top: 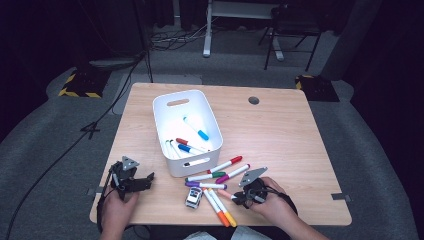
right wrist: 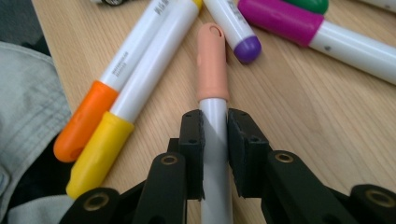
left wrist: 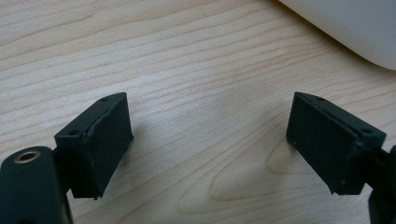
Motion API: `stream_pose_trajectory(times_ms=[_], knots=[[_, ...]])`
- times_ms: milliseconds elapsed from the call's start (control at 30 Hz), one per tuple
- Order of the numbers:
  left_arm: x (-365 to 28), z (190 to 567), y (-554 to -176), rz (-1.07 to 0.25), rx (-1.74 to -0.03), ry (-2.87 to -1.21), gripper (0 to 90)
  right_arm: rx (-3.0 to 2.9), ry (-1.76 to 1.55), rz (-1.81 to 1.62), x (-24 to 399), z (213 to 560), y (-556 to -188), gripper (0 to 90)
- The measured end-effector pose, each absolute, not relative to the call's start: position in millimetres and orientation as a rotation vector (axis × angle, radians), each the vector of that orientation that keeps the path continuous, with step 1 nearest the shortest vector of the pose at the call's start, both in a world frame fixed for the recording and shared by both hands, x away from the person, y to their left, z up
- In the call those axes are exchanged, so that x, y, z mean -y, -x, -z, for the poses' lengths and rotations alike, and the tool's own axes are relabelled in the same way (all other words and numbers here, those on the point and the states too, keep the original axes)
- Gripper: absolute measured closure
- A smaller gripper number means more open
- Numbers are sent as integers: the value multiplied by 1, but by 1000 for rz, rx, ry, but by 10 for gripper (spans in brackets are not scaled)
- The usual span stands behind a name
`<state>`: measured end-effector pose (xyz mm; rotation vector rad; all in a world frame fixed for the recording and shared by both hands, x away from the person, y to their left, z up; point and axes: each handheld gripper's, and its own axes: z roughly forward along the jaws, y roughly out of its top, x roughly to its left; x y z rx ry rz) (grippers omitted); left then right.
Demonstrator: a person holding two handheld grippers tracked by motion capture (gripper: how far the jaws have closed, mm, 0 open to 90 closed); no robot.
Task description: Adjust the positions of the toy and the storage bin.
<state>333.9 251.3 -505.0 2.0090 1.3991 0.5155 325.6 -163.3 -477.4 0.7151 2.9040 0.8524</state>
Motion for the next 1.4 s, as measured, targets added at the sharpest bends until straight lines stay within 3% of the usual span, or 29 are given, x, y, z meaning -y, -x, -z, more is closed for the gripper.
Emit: stream_pose_trajectory(times_ms=[567,1400], knots=[[-251,505,-334,-515,-1400,-2008,145,-2900,-722,-848,168,474,-325,772],[-251,505,-334,-515,-1398,-2008,145,-2823,-608,-1180,170,385,-341,772]])
